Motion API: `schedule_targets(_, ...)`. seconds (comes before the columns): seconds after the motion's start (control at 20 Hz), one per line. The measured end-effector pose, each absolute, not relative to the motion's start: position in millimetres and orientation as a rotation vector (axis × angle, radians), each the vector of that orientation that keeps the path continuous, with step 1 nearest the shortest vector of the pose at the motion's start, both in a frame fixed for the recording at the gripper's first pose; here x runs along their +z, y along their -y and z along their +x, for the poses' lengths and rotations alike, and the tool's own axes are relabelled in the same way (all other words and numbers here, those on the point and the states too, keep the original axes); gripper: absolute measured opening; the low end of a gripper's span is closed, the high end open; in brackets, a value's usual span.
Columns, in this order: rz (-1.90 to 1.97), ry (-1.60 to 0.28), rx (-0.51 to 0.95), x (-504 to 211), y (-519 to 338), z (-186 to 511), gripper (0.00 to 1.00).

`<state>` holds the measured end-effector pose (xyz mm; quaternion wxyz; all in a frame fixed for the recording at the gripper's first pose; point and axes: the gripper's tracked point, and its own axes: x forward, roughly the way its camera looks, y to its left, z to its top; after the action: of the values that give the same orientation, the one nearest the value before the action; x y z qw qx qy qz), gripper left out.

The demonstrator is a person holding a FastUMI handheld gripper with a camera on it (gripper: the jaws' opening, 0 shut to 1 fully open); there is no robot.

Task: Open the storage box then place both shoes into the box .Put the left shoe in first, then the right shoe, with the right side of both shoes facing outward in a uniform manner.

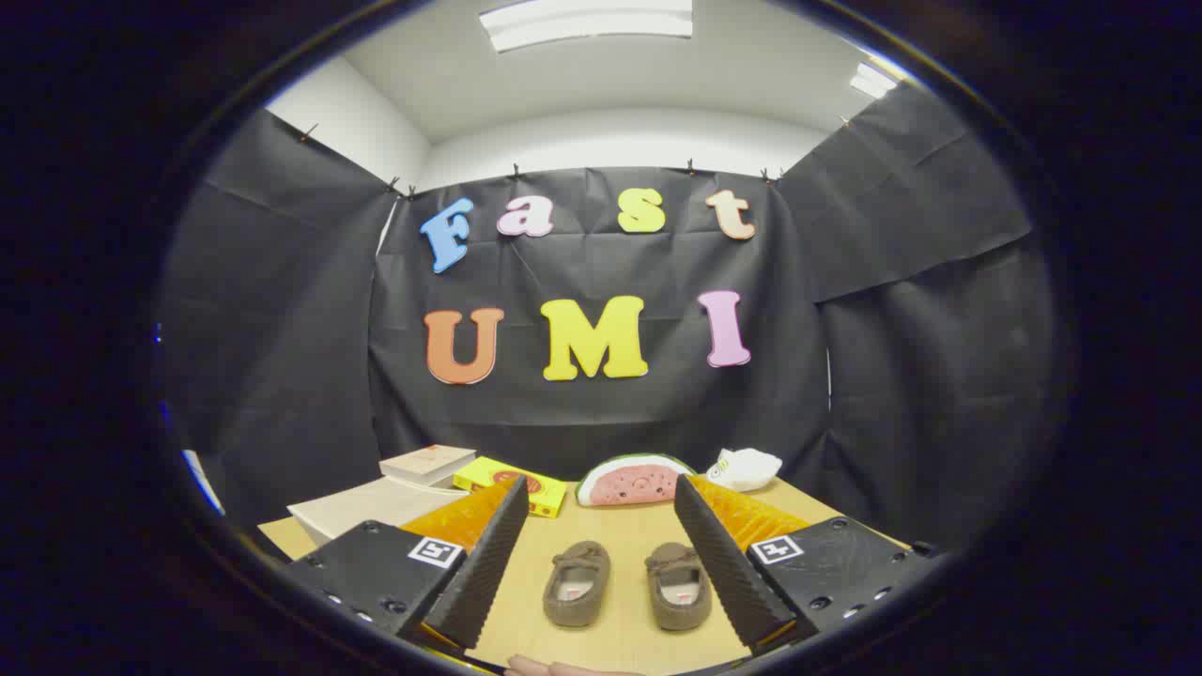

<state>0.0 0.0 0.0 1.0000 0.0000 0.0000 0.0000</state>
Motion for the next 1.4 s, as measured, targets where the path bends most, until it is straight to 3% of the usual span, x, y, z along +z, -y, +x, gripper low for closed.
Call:
schedule_targets(0.75, -0.015, -0.084, -0.002, -45.8, 0.3, 19.4, 0.95)
schedule_targets(1.1, 0.075, -0.228, 0.118, -81.9, -29.3, 59.7, 0.95)
schedule_targets(1.4, 0.213, -0.479, 0.278, -125.4, -78.1, 111.8, 0.95)
